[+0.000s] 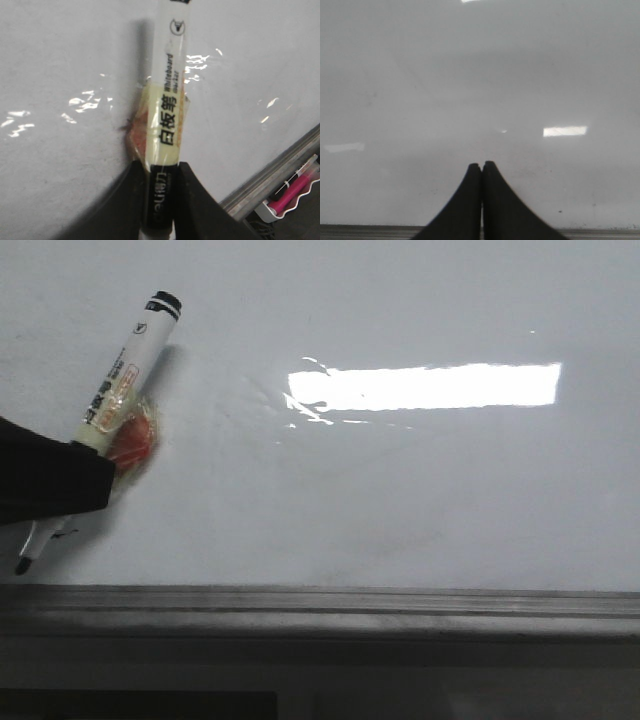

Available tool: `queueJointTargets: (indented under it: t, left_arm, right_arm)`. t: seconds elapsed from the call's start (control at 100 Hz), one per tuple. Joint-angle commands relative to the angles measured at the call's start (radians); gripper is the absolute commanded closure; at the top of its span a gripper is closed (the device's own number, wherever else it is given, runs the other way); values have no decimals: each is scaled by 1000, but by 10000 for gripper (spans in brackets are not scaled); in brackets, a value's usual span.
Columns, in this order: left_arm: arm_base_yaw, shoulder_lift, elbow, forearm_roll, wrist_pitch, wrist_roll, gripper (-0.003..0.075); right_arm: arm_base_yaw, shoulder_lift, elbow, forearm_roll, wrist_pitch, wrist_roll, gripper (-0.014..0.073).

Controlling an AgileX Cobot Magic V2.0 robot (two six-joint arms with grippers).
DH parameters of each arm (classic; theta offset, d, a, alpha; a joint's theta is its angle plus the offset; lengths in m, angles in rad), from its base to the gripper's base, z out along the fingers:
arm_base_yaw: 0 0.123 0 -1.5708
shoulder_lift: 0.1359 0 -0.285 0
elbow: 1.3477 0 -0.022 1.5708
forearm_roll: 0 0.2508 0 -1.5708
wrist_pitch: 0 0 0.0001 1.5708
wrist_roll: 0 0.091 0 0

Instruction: Write number 6 on whiteboard

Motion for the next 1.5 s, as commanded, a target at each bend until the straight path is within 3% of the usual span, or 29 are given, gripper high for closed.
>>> queueJointTargets:
  t: [0.0,0.25,0.38,0.51,0.72,0.96,1.18,1.49]
  left_arm:
    - [6,7,-25,-17,-49,-6,739]
    - [4,4,-35,-17,-15,-6,739]
    - [-25,-9,-63,2,16,3,739]
    - [-79,-7,-87,121,18,5,739]
    - [-143,-7,-99,256,-35,5,739]
    - [-192,-7,-99,339,-118,5,739]
    - [-220,-7,-99,352,-180,5,739]
    - [-258,-7,-99,357,-180,5,739]
  right_arm:
    - [12,21,-35,8,-76,-7,657]
    - [195,51,-37,15,-91,-65,641]
    - [279,127,-67,45,-91,-91,547]
    - [368,234,-118,137,-91,-176,452]
    - [545,398,-228,277,-102,-341,393]
    - [757,541,-325,293,-285,-341,225]
    - [894,682,-371,293,-383,-341,218]
    - [952,830,-407,309,-528,-339,218]
